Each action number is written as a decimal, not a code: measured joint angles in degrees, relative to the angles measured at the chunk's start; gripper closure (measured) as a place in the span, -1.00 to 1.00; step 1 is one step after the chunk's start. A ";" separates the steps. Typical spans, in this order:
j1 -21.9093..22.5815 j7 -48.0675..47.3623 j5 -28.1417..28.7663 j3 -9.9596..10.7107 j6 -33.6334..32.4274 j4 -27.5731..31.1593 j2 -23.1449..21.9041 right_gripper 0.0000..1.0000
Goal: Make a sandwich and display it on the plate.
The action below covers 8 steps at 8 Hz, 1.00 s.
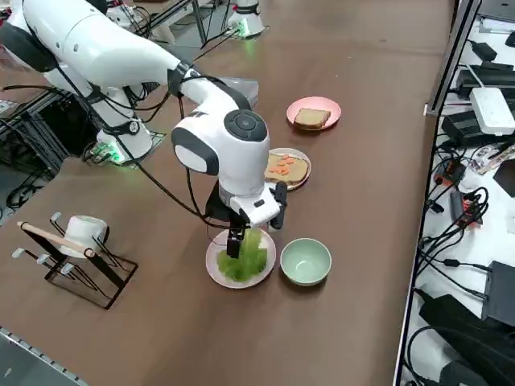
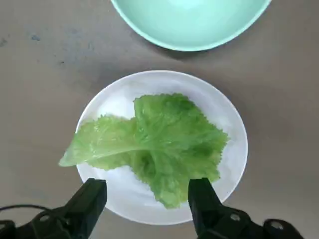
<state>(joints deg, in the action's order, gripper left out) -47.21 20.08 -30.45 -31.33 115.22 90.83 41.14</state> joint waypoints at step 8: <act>-1.62 -3.37 -6.57 0.81 3.66 3.54 1.14 -0.85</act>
<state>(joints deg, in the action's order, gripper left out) -48.83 16.72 -37.02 -30.52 118.88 94.37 42.27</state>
